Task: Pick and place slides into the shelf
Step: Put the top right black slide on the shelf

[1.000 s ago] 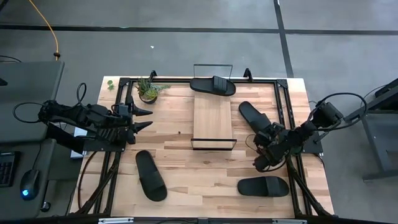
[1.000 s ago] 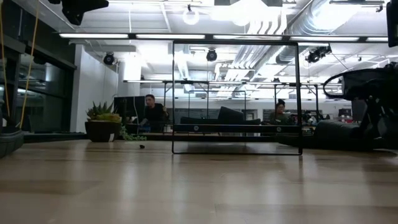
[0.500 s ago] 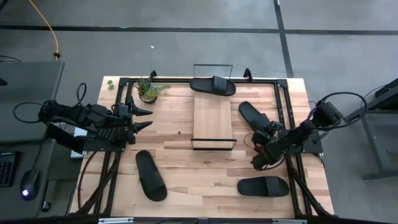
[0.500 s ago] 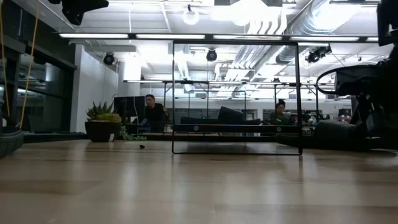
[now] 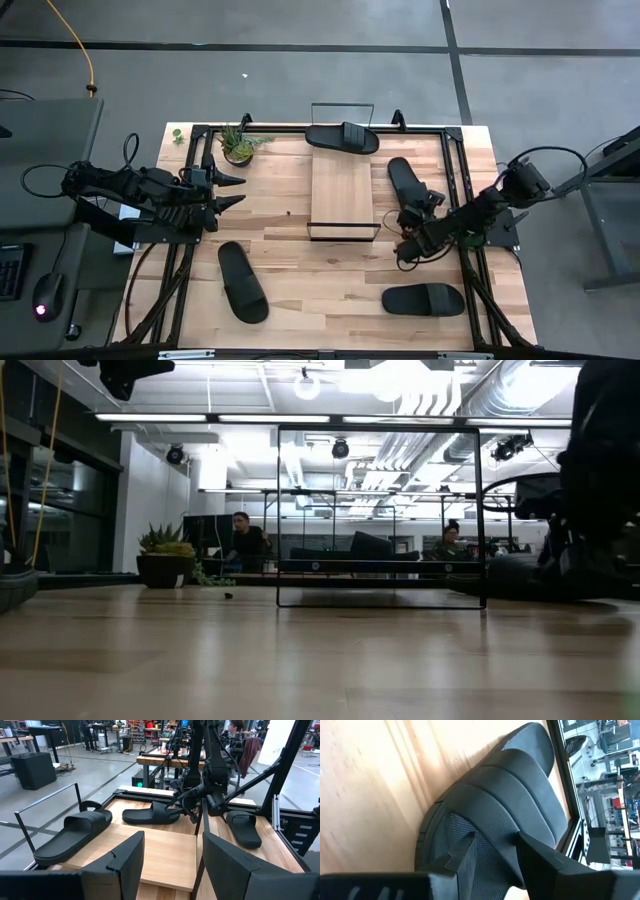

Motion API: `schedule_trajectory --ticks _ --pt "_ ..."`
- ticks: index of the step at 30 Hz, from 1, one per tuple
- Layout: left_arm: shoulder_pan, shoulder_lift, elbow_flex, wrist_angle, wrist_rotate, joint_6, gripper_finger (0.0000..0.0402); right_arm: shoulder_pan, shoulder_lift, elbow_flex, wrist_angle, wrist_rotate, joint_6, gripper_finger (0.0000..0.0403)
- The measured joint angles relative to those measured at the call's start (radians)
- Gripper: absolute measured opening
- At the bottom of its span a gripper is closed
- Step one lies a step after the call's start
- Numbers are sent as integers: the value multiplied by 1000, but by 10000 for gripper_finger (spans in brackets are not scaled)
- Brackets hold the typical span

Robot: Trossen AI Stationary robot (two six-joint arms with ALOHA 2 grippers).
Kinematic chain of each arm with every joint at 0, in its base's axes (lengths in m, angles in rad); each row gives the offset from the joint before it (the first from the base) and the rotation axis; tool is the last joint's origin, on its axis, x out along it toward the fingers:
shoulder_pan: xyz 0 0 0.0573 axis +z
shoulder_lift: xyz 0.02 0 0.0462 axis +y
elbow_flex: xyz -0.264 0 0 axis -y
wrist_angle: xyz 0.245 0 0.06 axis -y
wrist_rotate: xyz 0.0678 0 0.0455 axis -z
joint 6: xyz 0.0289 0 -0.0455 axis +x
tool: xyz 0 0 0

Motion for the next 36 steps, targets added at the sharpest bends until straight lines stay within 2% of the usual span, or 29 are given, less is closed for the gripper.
schedule_trajectory --ticks 14,18,25,36 --pt "0 0 0 1 0 16 184 -64 0 0 7 38 20 127" --pt "0 0 0 1 0 16 184 -66 0 0 22 39 20 100" --pt "0 0 0 1 0 19 184 -66 0 0 37 40 20 10" --pt "0 0 0 1 0 19 184 -65 -3 0 -18 56 117 1"
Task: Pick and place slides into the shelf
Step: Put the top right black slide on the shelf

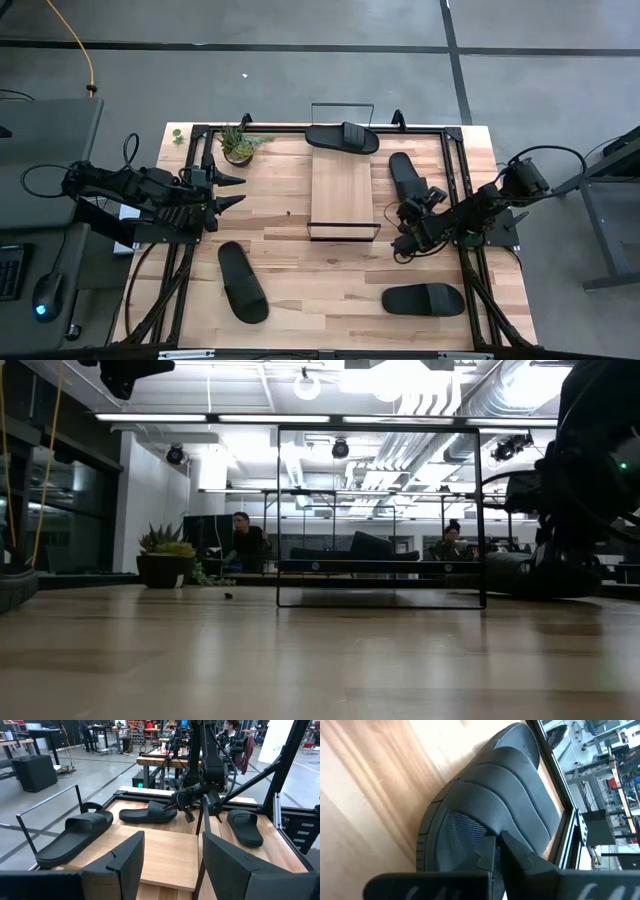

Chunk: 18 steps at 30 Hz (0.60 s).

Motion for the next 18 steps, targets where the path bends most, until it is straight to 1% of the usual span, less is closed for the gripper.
schedule_trajectory --ticks 5,11,16,18 --pt "0 0 0 0 0 1 184 0 -40 0 -33 -1 38 1" --pt "0 0 0 0 0 34 184 0 -166 22 -73 38 35 0" --pt "0 3 0 0 -1 100 184 0 -267 71 -124 63 3 0" --pt "0 5 0 -1 -29 114 184 0 -297 88 -124 74 -34 0"
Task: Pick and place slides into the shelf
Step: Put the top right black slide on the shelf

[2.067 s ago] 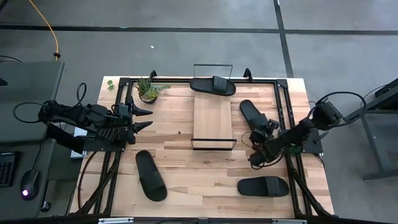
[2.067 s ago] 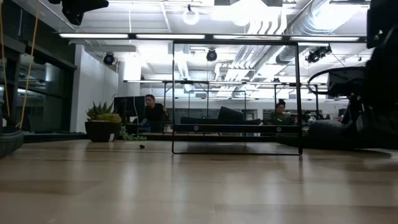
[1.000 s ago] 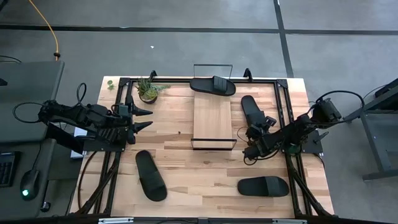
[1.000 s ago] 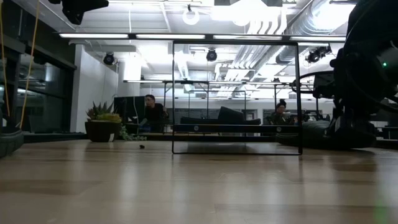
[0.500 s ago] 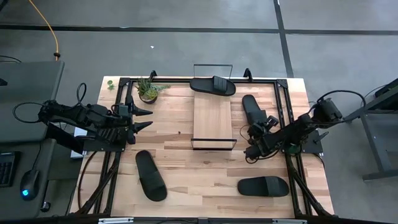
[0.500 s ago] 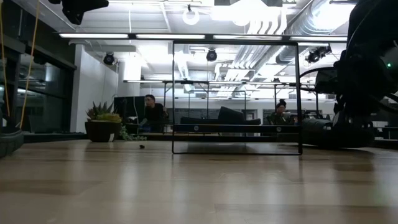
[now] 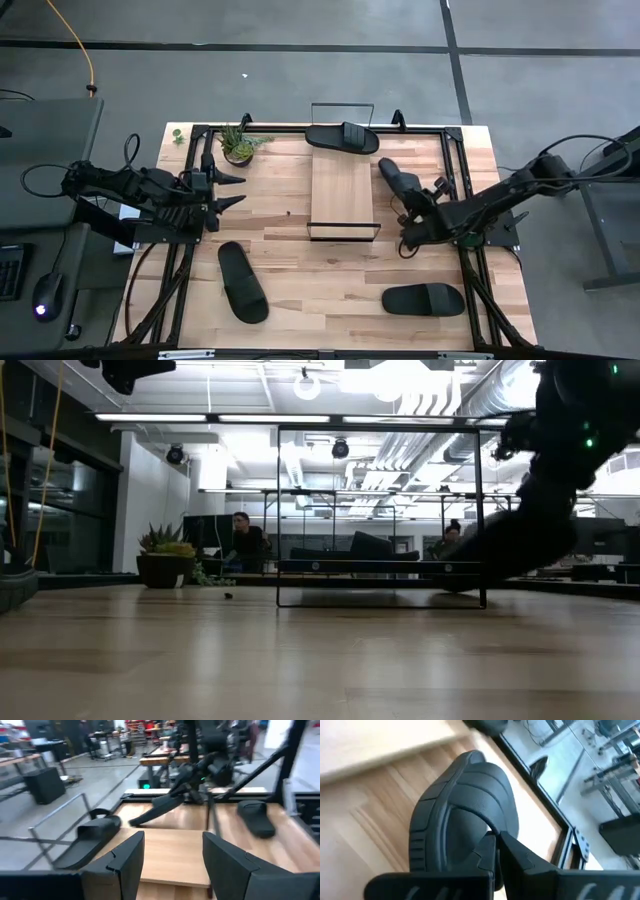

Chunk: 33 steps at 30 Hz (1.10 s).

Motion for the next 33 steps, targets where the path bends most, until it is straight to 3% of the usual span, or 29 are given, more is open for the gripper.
schedule_trajectory --ticks 5,25,33 --pt "0 -1 -21 18 -77 26 184 0 -51 37 -2 19 -68 0" --pt "0 0 -159 201 -88 259 184 0 -64 264 -144 109 -176 0" --pt "1 0 -199 286 -71 316 184 0 -64 366 57 171 -393 0"
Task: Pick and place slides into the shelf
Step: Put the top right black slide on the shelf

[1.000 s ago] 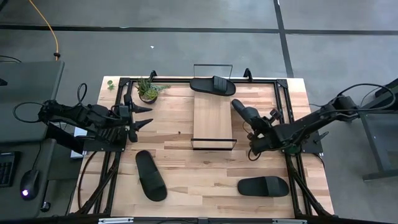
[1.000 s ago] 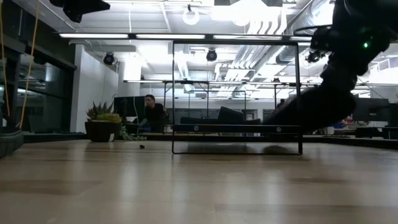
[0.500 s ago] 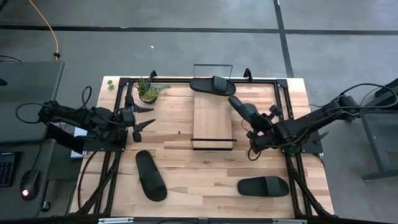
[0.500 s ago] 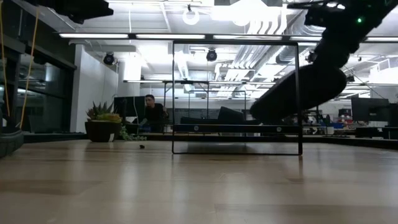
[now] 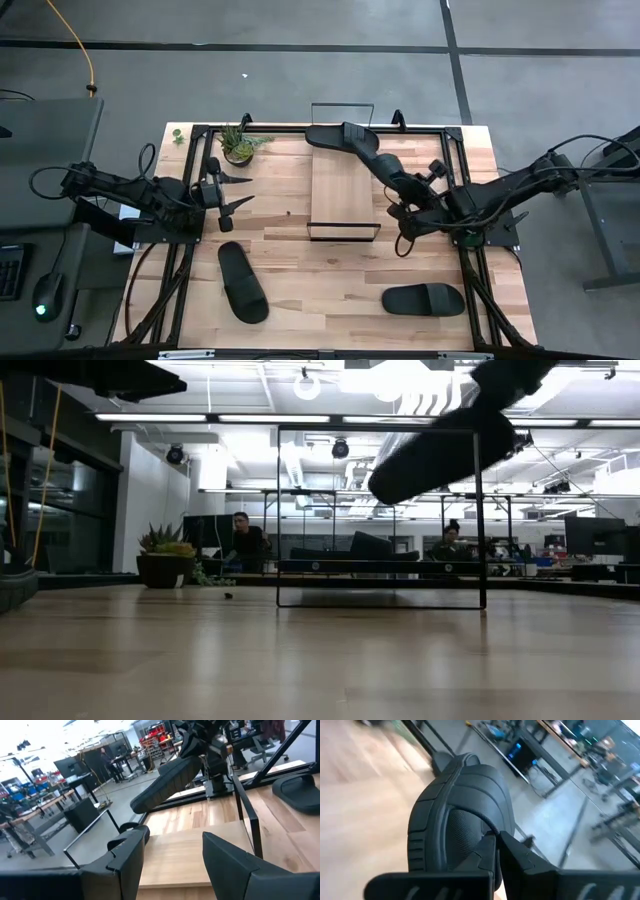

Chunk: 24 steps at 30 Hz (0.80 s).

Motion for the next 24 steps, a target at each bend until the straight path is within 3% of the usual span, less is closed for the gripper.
schedule_trajectory --ticks 11,17,24 --pt "10 0 -15 37 84 24 184 0 0 -1 560 -219 -505 0" --pt "180 0 -15 37 281 -35 184 -7 0 -2 735 -367 -649 0" --pt "417 37 -18 73 614 -78 184 -7 5 -3 767 -411 -689 0"
